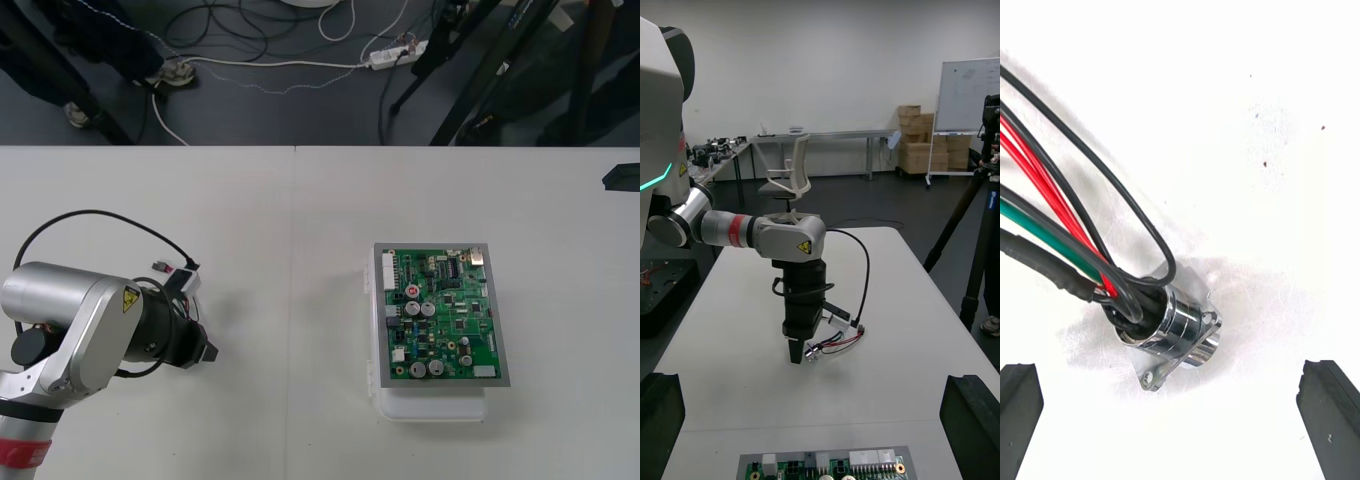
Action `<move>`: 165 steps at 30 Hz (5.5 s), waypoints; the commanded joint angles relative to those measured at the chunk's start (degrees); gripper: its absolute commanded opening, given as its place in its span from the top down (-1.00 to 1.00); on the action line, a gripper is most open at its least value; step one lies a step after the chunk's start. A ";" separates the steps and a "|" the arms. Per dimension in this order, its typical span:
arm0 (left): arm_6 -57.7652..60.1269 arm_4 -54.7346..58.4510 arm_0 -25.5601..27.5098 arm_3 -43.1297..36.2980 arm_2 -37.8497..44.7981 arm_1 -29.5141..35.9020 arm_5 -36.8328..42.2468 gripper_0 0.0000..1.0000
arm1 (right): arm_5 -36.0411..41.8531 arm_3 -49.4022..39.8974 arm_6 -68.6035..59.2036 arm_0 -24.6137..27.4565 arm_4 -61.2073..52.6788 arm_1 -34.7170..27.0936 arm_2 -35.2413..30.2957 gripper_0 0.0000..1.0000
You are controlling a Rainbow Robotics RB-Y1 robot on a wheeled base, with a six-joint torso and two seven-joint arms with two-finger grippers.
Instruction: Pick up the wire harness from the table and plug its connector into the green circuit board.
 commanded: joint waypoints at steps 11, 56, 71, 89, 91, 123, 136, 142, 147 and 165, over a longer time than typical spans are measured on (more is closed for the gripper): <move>-6.36 -0.48 -1.96 1.34 -1.03 -1.11 6.65 -1.00 | -0.38 -0.02 1.81 -1.30 0.13 0.40 0.76 -1.00; -8.56 -0.30 -3.36 6.00 -0.94 -1.64 9.29 0.11 | -0.38 -0.02 1.81 -1.30 0.13 0.40 0.76 -1.00; -10.58 -0.48 -3.54 6.00 0.11 -1.64 9.29 1.00 | -0.38 -0.02 1.81 -1.30 0.13 0.40 0.76 -1.00; -20.86 10.33 -4.86 -0.85 11.54 0.65 -0.12 1.00 | -0.38 -0.02 1.81 -1.30 0.13 0.40 0.76 -1.00; -20.78 11.30 -4.86 -2.17 11.98 1.26 -1.17 1.00 | -0.38 -0.02 1.81 -1.30 0.13 0.40 0.76 -1.00; -17.61 77.83 -9.07 -10.61 27.98 30.44 -1.87 1.00 | -0.38 -0.02 1.81 -1.30 0.13 0.40 0.76 -1.00; -13.31 102.62 -16.63 -10.70 23.76 33.43 -1.87 1.00 | -0.38 -0.02 1.81 -1.30 0.13 0.40 0.76 -1.00; -13.31 111.49 -20.59 -10.70 19.98 33.43 -1.87 1.00 | -0.38 -0.02 1.81 -1.30 0.13 0.40 0.76 -1.00; -13.57 117.73 -22.96 -10.70 15.67 32.38 -1.87 1.00 | -0.38 -0.02 1.81 -1.30 0.13 0.40 0.76 -1.00; -11.02 119.84 -25.42 -10.17 10.84 17.96 -1.87 1.00 | -0.38 0.95 -0.48 -6.13 -1.01 2.78 2.26 -1.00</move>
